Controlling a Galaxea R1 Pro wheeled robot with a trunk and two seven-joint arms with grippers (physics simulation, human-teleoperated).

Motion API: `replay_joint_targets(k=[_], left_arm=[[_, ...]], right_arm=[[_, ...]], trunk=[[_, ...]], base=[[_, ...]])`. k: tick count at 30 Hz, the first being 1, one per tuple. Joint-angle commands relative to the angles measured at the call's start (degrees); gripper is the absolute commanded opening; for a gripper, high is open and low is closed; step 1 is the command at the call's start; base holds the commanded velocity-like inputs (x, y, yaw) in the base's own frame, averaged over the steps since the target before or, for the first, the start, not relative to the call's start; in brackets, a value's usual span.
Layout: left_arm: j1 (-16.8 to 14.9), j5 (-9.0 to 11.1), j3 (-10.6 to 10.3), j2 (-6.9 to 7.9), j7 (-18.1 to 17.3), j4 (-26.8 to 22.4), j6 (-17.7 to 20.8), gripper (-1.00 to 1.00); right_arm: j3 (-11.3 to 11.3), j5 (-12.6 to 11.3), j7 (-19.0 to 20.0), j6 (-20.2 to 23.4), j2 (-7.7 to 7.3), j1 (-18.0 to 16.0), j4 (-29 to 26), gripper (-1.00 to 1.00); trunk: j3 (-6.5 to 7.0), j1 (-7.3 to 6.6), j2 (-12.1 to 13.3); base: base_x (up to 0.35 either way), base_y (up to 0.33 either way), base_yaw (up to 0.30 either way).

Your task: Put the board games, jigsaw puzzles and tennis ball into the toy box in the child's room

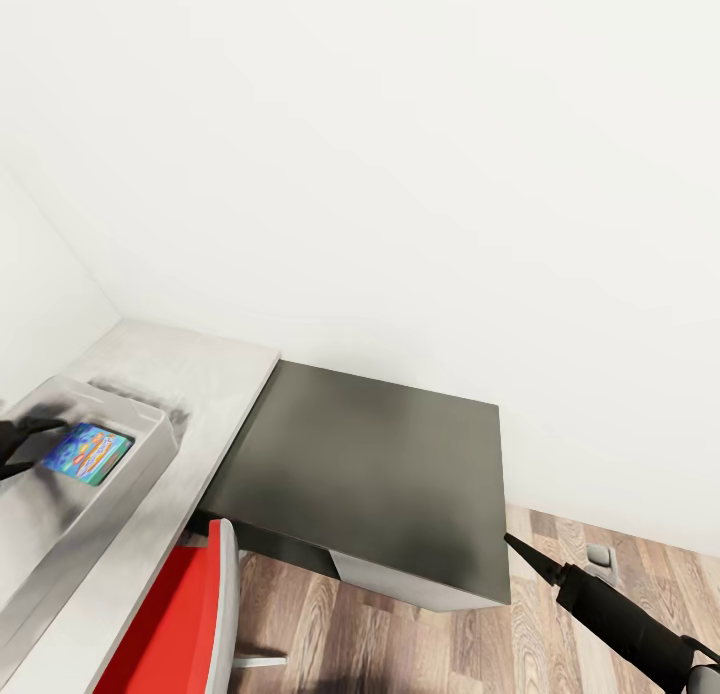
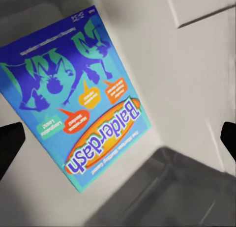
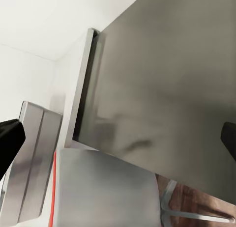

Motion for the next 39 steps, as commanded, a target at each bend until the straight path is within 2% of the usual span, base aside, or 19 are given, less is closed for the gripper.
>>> replay_joint_targets(k=[1, 8, 25, 31, 35, 39], left_arm=[[-0.07, -0.53, 0.15, 0.14, -1.48, 0.00, 0.26, 1.00], [-0.04, -0.71, -0.28, 1.19, -7.37, -0.04, 0.26, 1.00], [-0.01, -0.81, -0.39, 4.03, -14.56, -0.05, 0.26, 1.00], [0.00, -0.94, -0.53, 5.67, -19.06, -0.14, 0.26, 1.00], [0.00, -1.00, -1.43, 6.76, -22.06, -0.24, 0.26, 1.00], [0.00, -1.02, -3.57, 7.80, -26.54, -0.89, 0.26, 1.00]], right_arm=[[-0.03, -0.24, -0.02, 0.34, -0.01, 0.00, -0.04, 1.00], [-0.03, -0.25, -0.02, 0.31, -0.01, -0.06, -0.04, 1.00], [0.03, -0.21, -0.02, 0.26, 0.06, -0.09, -0.04, 1.00], [0.05, -0.20, -0.02, 0.26, 0.07, -0.09, -0.04, 1.00], [0.08, -0.20, -0.02, 0.26, 0.07, -0.09, -0.04, 1.00], [0.12, -0.20, -0.02, 0.26, 0.08, -0.09, -0.04, 1.00]], trunk=[[-0.08, 0.03, -0.09], [-0.08, 0.03, -0.09], [-0.08, 0.03, -0.09], [-0.08, 0.03, -0.09], [-0.08, 0.03, -0.09], [-0.08, 0.03, -0.09]], base=[[0.000, 0.000, 0.000], [0.000, 0.000, 0.000], [0.000, 0.000, 0.000], [0.000, 0.000, 0.000], [0.000, 0.000, 0.000], [0.000, 0.000, 0.000]])
